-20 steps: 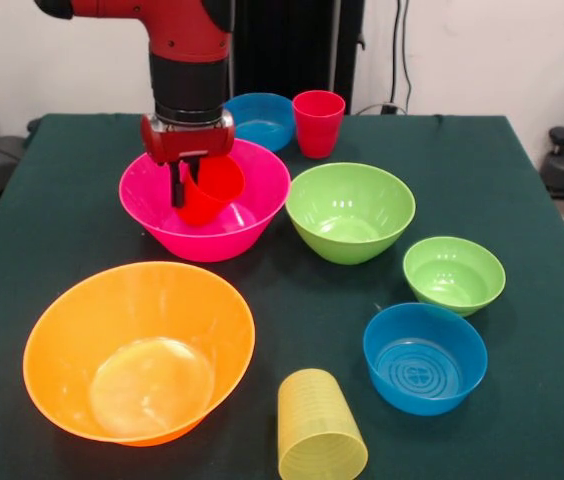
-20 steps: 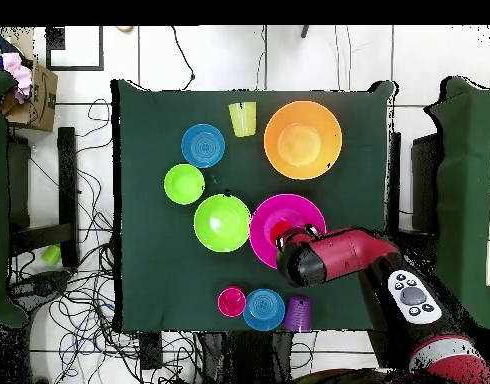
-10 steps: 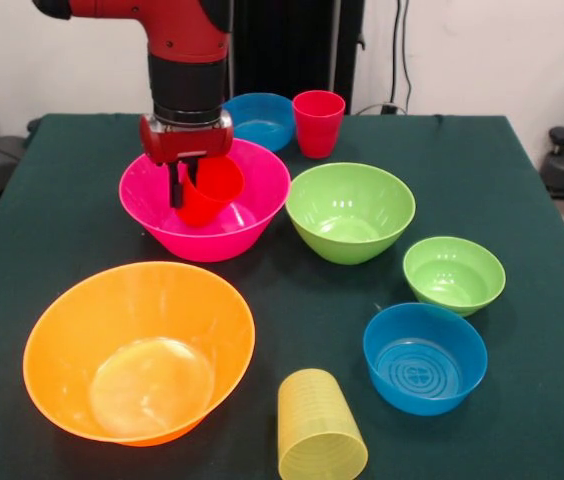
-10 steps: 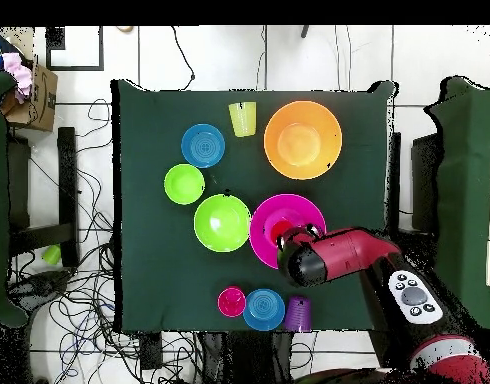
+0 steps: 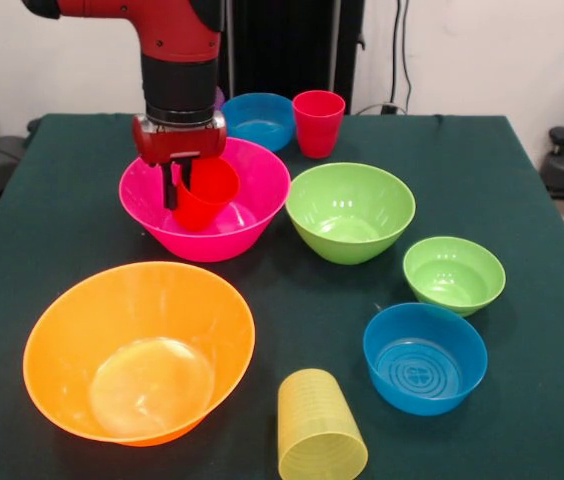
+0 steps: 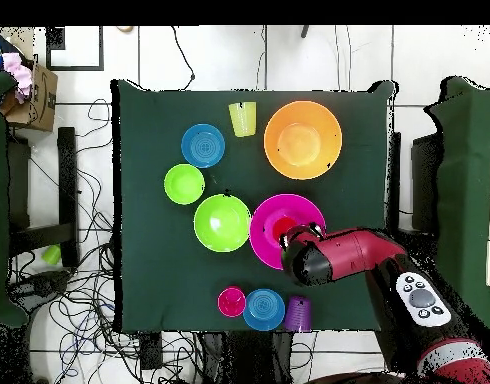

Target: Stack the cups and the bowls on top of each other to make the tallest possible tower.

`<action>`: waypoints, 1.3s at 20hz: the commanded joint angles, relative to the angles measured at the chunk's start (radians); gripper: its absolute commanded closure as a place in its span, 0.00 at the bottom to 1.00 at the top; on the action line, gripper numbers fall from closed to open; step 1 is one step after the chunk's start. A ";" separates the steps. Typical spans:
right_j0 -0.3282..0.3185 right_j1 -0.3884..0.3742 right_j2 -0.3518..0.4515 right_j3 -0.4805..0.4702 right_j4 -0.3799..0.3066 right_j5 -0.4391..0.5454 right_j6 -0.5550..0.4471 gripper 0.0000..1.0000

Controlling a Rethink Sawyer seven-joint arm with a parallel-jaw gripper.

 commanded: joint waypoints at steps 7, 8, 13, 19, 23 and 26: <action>0.037 0.008 0.091 0.004 0.011 -0.036 0.012 1.00; 0.036 0.010 0.092 0.005 0.011 -0.041 0.014 1.00; 0.044 0.013 0.087 0.000 0.009 -0.058 0.031 1.00; 0.035 0.015 0.093 0.005 0.013 -0.052 0.024 1.00; 0.026 0.017 0.102 0.006 0.011 -0.049 0.012 0.00; 0.027 0.017 0.099 0.003 0.005 -0.053 0.013 0.00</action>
